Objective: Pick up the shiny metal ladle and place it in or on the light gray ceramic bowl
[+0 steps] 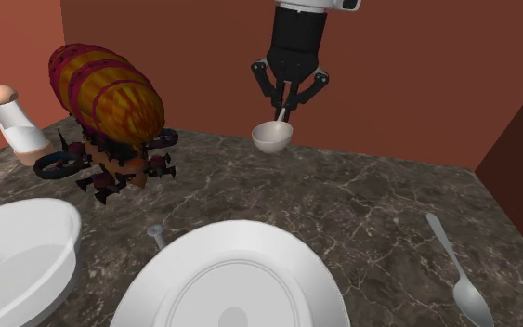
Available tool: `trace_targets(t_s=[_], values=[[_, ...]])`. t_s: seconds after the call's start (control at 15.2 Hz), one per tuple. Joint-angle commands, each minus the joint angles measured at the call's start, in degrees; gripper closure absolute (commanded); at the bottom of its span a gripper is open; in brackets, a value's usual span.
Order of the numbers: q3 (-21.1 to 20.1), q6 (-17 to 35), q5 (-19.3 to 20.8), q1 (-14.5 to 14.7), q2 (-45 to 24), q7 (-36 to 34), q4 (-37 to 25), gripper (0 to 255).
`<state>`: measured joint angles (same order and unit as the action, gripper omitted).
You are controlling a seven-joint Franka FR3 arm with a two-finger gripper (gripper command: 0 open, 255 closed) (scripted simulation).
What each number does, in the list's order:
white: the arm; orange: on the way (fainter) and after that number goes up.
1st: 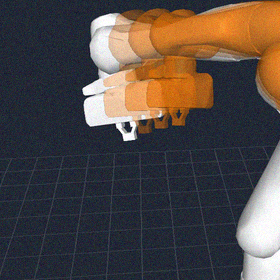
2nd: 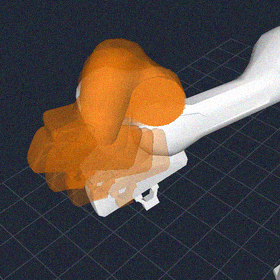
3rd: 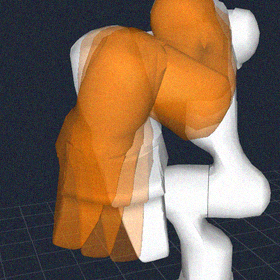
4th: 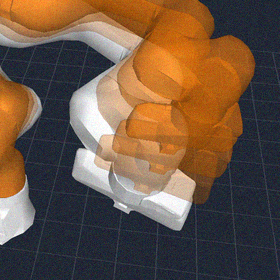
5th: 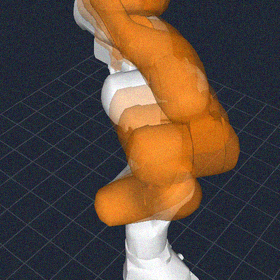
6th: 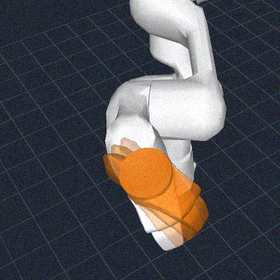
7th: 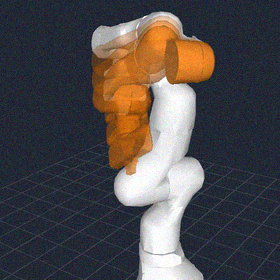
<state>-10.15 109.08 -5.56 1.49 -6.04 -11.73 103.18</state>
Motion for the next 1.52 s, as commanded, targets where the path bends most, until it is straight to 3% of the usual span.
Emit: trace_targets(t_s=[0.0,0.73,1.45], values=[[0.0,-1.0,0.0,0.0,0.1,-0.1,-0.9,255],[-6.1,2.3,-2.8,6.1,11.9,-11.1,12.8,255],[-14.2,3.7,-5.9,12.8,18.2,-24.3,18.2,255]])
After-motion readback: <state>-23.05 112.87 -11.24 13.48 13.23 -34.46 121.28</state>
